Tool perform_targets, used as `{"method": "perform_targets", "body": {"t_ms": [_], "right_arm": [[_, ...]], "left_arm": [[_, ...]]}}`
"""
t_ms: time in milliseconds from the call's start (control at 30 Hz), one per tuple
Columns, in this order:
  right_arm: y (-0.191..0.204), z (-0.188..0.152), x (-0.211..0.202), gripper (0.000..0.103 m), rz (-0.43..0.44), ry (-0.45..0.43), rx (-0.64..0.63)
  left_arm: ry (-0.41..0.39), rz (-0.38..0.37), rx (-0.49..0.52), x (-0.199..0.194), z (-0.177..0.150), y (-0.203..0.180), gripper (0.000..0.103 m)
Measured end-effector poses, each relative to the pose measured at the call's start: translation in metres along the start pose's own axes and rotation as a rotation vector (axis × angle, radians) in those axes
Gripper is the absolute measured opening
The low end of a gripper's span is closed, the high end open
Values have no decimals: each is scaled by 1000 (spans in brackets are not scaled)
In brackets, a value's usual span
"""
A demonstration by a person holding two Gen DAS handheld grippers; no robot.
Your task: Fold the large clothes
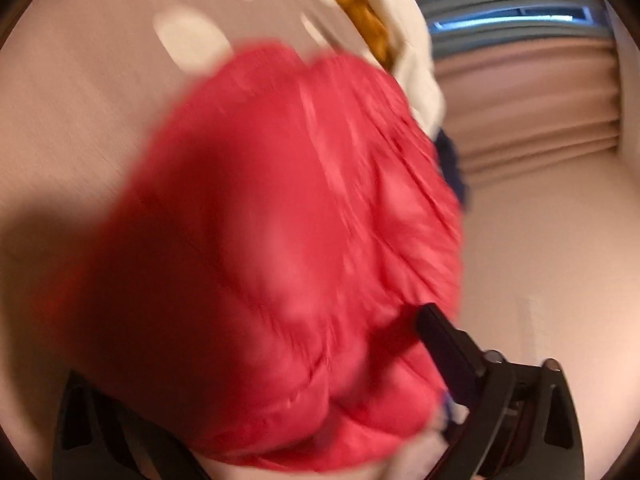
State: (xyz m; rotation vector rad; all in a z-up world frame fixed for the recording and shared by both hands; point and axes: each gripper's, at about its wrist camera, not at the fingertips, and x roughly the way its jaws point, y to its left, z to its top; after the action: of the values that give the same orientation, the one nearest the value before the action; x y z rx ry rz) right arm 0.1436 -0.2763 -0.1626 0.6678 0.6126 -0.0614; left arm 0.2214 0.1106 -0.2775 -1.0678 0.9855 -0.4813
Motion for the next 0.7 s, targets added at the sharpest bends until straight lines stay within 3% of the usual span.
{"method": "perform_targets", "body": {"t_ms": [33, 67, 133, 200, 300, 367, 533, 700], "right_arm": [[0, -1, -5, 103, -5, -26, 7], [-3, -1, -15, 103, -25, -69, 24], [-14, 1, -27, 103, -73, -111, 79], [-30, -2, -25, 103, -85, -41, 164], [-53, -16, -7, 103, 11, 90, 288], [-60, -29, 5, 103, 24, 147, 351], [-46, -48, 15, 103, 7, 155, 326], [-27, -59, 35, 103, 138, 187, 345]], "left_arm": [[54, -71, -37, 7, -2, 3, 94], [56, -75, -48, 11, -2, 4, 92], [-21, -20, -79, 11, -3, 7, 81], [-74, -16, -86, 12, -3, 8, 76], [-158, 28, -41, 16, -5, 3, 66], [-201, 66, -3, 20, -8, 0, 59], [-232, 88, -2, 20, -15, -6, 57], [-212, 70, -20, 17, -22, -6, 57]]}}
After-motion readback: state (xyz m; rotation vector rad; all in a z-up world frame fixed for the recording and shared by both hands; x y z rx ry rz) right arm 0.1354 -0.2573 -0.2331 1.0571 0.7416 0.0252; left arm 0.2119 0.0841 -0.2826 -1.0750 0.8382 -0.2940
